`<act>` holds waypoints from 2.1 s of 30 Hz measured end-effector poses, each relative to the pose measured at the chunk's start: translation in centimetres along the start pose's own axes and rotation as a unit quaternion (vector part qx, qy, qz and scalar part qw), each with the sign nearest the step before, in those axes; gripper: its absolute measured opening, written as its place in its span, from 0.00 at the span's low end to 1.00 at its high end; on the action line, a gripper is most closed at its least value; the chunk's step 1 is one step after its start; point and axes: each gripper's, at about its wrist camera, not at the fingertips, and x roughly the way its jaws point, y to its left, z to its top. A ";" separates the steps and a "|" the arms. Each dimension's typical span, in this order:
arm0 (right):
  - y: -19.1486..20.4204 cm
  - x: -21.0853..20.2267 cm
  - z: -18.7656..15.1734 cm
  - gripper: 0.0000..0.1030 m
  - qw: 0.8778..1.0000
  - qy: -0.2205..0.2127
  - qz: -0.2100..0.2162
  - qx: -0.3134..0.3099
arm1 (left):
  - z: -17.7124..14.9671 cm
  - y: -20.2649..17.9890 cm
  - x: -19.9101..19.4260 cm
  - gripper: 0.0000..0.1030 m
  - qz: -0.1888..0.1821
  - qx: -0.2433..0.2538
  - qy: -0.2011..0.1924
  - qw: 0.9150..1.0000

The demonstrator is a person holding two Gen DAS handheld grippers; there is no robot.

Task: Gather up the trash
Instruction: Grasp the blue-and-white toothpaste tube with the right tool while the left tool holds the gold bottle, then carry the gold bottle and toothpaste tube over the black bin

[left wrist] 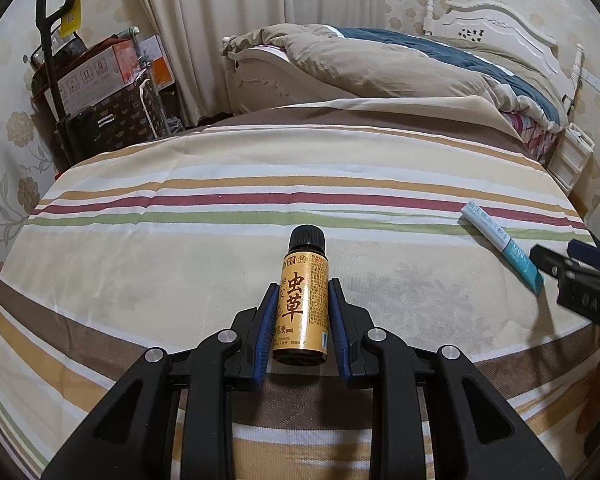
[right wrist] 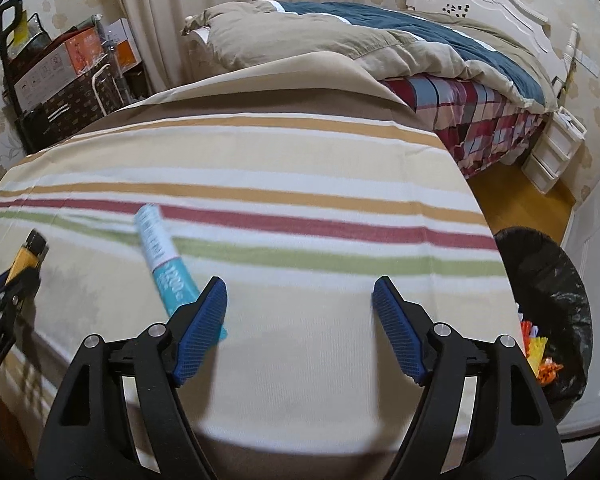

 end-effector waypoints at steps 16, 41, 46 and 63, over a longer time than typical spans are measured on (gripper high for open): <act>3.6 -0.9 1.1 0.65 0.998 -0.018 0.044 -0.027 | 0.5 1.3 0.3 0.26 0.008 -0.023 0.004 1.000; 1.8 -3.0 -1.7 0.17 0.998 -0.023 0.048 -0.018 | -0.4 -2.5 -1.5 0.26 -0.034 0.007 -0.007 0.999; -0.8 -4.2 -2.9 0.17 0.999 -0.030 0.039 0.009 | -0.8 -5.1 -2.6 0.26 -0.053 0.030 -0.017 0.998; -12.7 -9.1 -8.3 0.17 0.990 -0.066 -0.042 0.113 | -1.9 -16.9 -5.6 0.26 -0.136 0.108 -0.048 0.984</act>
